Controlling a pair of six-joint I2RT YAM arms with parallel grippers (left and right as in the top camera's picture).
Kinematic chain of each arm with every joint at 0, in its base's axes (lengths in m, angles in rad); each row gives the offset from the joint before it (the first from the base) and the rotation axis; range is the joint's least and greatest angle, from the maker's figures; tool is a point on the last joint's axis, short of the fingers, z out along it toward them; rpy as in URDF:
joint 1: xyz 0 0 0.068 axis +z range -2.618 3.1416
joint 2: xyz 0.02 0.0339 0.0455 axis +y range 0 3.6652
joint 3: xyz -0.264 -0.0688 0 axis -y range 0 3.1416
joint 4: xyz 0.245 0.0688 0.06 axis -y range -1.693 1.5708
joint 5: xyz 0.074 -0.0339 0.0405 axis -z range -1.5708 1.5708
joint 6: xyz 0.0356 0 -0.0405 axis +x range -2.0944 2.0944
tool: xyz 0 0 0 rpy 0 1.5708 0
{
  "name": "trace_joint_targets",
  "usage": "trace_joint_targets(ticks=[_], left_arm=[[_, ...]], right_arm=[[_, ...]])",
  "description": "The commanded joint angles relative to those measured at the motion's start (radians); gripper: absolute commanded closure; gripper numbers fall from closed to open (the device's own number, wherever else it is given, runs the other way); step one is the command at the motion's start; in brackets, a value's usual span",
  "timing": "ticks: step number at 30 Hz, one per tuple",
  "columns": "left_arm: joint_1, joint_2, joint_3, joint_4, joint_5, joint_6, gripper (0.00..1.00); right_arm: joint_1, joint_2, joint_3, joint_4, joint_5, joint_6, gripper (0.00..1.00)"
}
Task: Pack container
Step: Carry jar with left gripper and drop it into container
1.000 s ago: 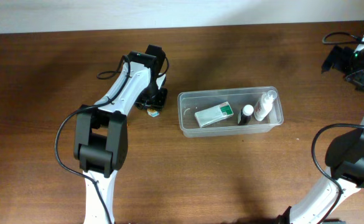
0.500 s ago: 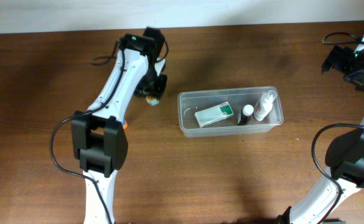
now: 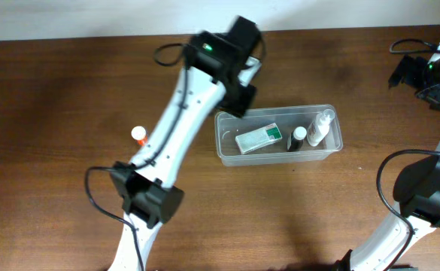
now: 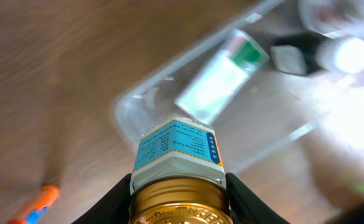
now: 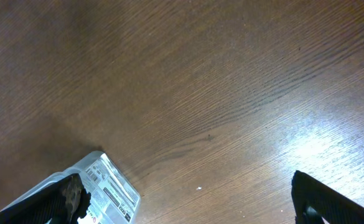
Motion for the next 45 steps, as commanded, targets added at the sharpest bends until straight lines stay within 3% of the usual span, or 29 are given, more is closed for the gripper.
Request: trace_joint_targets(ticks=[1, 25, 41, 45], left_arm=[[-0.078, 0.002, 0.007, 0.004, 0.008, 0.031, 0.57], [-0.113, 0.231, -0.029, 0.15, 0.007, 0.03, 0.57], [-0.111, 0.295, -0.028, 0.182, -0.008, 0.031, 0.53], [-0.106, 0.293, -0.003, 0.175, -0.008, 0.031, 0.45]], right_arm=[[-0.001, 0.004, -0.001, 0.0, 0.002, 0.012, 0.01], [-0.001, 0.004, -0.001, 0.0, 0.002, 0.012, 0.02], [-0.001, 0.004, -0.001, 0.0, 0.002, 0.012, 0.02], [-0.001, 0.004, -0.001, 0.0, 0.002, 0.012, 0.02]])
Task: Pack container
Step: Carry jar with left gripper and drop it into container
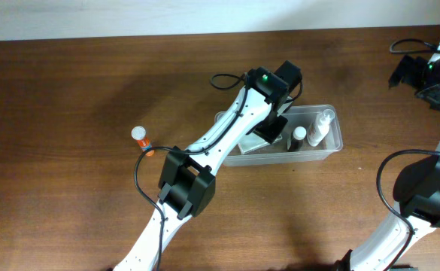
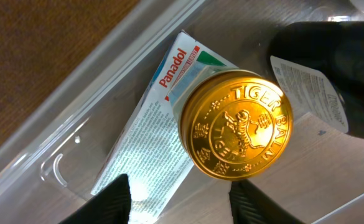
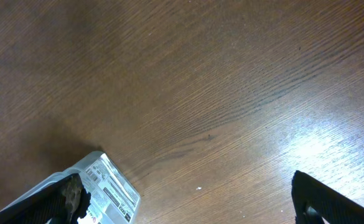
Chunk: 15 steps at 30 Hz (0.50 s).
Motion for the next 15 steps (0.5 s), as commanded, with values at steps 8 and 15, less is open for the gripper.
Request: trace_joint_targets(ticks=[8, 15], left_arm=[[0.043, 0.0, 0.229, -0.087, -0.008, 0.015, 0.41], [0.086, 0.0, 0.545, -0.234, -0.008, 0.015, 0.4]], right_arm=[[-0.001, 0.004, -0.001, 0.0, 0.002, 0.011, 0.02], [-0.001, 0.004, -0.001, 0.0, 0.002, 0.011, 0.02]])
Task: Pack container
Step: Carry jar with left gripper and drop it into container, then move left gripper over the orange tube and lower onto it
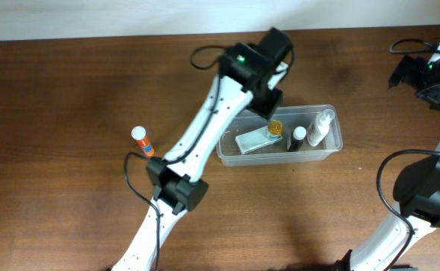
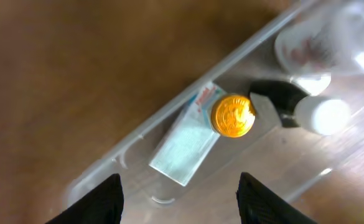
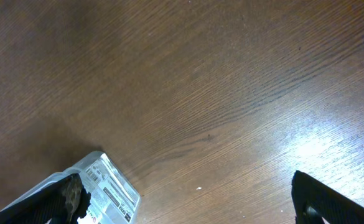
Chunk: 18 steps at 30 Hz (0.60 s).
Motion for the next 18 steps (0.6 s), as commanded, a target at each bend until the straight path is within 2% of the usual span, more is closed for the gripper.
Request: trace_joint_targets(ticks=[1, 5, 12, 18], left_arm=[[0.034, -0.003, 0.179, -0.05, -0.007, 0.012, 0.41], [0.086, -0.109, 0.175, -0.05, -0.034, 0.012, 0.3], [0.203, -0.241, 0.156, -0.05, -0.034, 0.012, 0.3], [0.323, -0.381, -0.074, -0.05, -0.034, 0.011, 0.3]], right_arm=[[-0.001, 0.004, -0.001, 0.0, 0.002, 0.012, 0.02], [-0.001, 0.004, -0.001, 0.0, 0.002, 0.012, 0.02], [-0.001, 0.004, -0.001, 0.0, 0.002, 0.012, 0.02], [-0.001, 0.004, -0.001, 0.0, 0.002, 0.012, 0.02]])
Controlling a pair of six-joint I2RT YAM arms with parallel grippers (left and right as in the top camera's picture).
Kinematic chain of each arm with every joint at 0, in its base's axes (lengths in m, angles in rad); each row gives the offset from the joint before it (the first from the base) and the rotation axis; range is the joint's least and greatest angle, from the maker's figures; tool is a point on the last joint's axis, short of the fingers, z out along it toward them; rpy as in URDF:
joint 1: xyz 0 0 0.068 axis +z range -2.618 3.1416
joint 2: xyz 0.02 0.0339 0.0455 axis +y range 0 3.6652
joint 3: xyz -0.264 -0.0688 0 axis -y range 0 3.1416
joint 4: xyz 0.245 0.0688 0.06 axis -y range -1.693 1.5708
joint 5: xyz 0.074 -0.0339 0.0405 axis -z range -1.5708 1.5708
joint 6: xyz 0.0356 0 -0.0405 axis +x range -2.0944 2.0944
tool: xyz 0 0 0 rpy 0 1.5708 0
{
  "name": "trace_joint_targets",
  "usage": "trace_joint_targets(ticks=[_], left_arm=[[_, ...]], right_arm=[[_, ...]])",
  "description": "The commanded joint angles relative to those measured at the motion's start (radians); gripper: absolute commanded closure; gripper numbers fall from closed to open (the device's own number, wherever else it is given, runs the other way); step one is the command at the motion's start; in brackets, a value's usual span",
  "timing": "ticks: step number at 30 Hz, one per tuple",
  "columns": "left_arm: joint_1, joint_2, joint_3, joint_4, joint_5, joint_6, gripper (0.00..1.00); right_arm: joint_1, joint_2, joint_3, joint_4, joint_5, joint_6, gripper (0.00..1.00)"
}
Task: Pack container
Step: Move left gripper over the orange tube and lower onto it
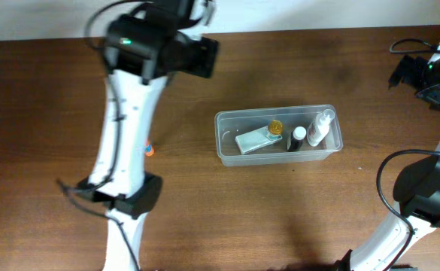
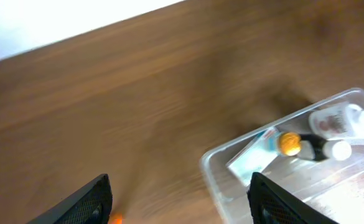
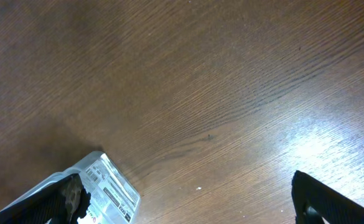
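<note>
The clear plastic container (image 1: pixel 227 153) lies at mid-table. Inside it are a white and green Panadol box (image 1: pixel 251 140), a gold-lidded jar (image 1: pixel 275 128) resting against the box, a black bottle with a white cap (image 1: pixel 298 138) and a clear spray bottle (image 1: pixel 319 128). The left wrist view shows the container (image 2: pixel 216 168) and jar (image 2: pixel 289 144) from far off. My left gripper (image 2: pixel 180 205) is open and empty, high over the back left of the table. My right gripper (image 3: pixel 188 199) is open at the far right edge.
An orange-tipped glue stick (image 1: pixel 150 148) lies left of the container, mostly hidden under my left arm. A white labelled packet (image 3: pixel 107 186) lies by my right gripper's left finger. The right arm's base and cables (image 1: pixel 423 75) fill the far right.
My left gripper, open then as now, has gone from just above the container's back edge to high over the back left of the table. The jar stays in the container. The right arm is unmoved.
My left gripper was shut on the gold-lidded jar beside the container's left end. Then it was inside the container, jaws apart, with the jar set on the Panadol box. Then it stood open above the container, and now far to the left.
</note>
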Motion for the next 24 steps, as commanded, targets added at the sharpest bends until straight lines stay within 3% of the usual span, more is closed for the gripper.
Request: trace_joint_targets(ticks=[1, 12, 24], left_arm=[[0.057, -0.089, -0.167, -0.004, -0.007, 0.008, 0.3], [0.214, -0.171, -0.692, -0.005, -0.023, -0.11, 0.29], [0.312, -0.171, -0.855, 0.006, 0.019, -0.129, 0.28]], right_arm=[[-0.001, 0.004, -0.001, 0.0, 0.002, 0.012, 0.02], [-0.001, 0.004, -0.001, 0.0, 0.002, 0.012, 0.02], [-0.001, 0.004, -0.001, 0.0, 0.002, 0.012, 0.02]])
